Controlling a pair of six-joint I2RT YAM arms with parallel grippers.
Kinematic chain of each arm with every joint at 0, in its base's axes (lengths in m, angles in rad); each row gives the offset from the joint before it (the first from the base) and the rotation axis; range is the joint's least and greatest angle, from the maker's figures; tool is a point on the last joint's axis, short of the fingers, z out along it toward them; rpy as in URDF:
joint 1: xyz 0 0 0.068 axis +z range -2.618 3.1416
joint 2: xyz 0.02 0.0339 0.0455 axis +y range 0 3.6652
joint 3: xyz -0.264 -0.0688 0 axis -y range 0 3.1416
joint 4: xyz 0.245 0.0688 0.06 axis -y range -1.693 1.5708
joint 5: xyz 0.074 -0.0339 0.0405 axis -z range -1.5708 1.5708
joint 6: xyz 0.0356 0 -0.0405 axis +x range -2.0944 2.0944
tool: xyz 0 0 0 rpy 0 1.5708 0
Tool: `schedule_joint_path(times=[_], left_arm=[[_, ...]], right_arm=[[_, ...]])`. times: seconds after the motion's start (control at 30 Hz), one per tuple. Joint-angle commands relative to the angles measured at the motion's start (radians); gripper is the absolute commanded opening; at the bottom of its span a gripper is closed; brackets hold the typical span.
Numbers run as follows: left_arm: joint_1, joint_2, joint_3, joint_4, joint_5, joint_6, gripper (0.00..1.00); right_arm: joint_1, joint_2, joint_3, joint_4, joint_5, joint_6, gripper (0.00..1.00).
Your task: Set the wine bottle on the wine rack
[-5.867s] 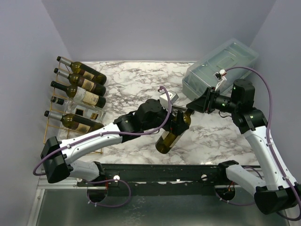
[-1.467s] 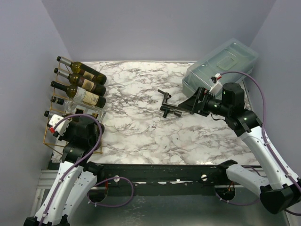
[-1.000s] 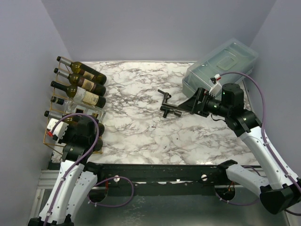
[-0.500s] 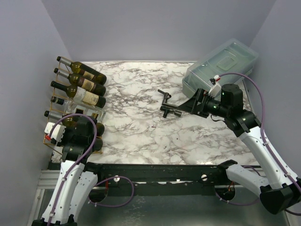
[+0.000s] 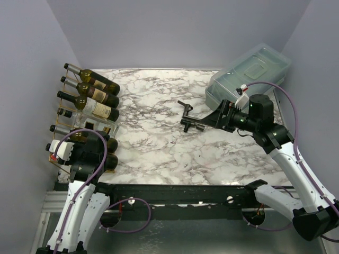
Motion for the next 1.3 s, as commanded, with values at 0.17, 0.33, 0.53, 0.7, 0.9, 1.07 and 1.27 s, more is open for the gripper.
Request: schedule_joint_path(times=[0.17, 0.33, 0.53, 0.7, 0.9, 1.07, 1.27], left_arm=[[0.005, -0.008, 0.094, -0.008, 0.083, 0.066, 0.58], [0.004, -0.040, 0.211, -0.009, 0.147, 0.169, 0.76], [0.005, -0.101, 0.314, 0.021, 0.301, 0.253, 0.86], [0.005, -0.055, 0.403, 0.165, 0.562, 0.478, 0.87], [0.005, 0.051, 0.522, 0.299, 0.955, 0.672, 0.87], [0.005, 0.166, 0.657, 0.341, 1.292, 0.736, 0.99], [0.005, 0.328, 0.807, 0.369, 1.662, 0.698, 0.99]], right_arm=[[0.002, -0.015, 0.067, -0.046, 0.001, -0.050, 0.92], [0.001, -0.017, 0.125, -0.089, 0.046, -0.098, 0.93], [0.002, -0.021, 0.248, -0.162, 0.141, -0.162, 0.94], [0.003, -0.069, 0.340, -0.202, 0.259, -0.193, 0.97], [0.002, -0.158, 0.424, -0.253, 0.438, -0.251, 1.00], [0.002, -0.230, 0.476, -0.284, 0.609, -0.304, 1.00], [0.002, -0.300, 0.497, -0.274, 0.736, -0.338, 1.00]])
